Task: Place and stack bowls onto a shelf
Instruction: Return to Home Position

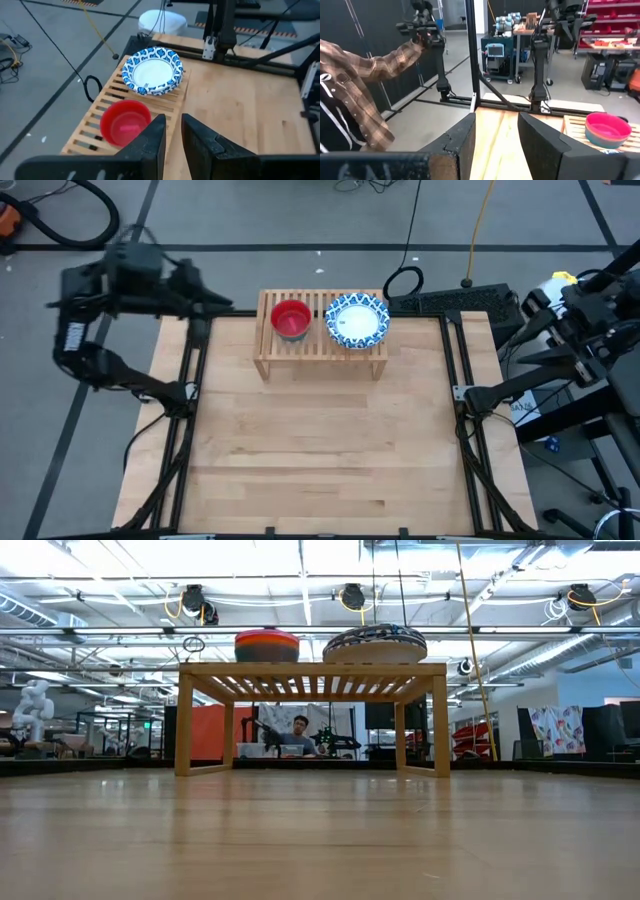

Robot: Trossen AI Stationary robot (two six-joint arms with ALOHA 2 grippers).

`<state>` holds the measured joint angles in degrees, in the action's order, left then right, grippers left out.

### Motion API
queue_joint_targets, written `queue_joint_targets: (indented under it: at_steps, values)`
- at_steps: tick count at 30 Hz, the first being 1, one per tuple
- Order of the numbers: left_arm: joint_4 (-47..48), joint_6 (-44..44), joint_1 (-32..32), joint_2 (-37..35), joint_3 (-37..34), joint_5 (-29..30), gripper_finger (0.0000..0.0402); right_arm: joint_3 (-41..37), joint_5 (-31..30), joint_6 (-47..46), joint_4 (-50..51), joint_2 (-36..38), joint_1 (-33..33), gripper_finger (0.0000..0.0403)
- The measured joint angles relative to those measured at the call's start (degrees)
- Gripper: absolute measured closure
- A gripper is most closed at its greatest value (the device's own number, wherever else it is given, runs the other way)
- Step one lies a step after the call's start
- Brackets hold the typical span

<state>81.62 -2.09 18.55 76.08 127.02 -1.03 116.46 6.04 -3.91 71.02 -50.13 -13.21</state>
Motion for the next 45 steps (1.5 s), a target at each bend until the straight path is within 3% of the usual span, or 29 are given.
queue_joint_targets:
  at_steps: [7, 23, 39, 45]
  values:
    - [3.0, 2.6, 0.0, -6.6, 0.0, 0.0, 0.0334, 0.0, 0.0, 0.2, 0.0, 4.4, 0.0, 0.0261]
    - [8.4, -3.2, 0.0, -16.9, -0.8, 0.0, 0.0334, 0.0, -0.3, 4.6, 1.0, 11.4, 0.0, 0.0261]
    - [8.4, -3.8, 0.0, -33.3, -12.1, 0.0, 0.0334, 0.0, -0.3, 6.5, 4.8, 14.5, 0.0, 0.0261]
    - [8.4, -3.7, 0.0, -38.1, -17.2, 0.0, 0.0334, -0.1, -3.4, 6.6, 9.2, 14.5, 0.4, 0.0261]
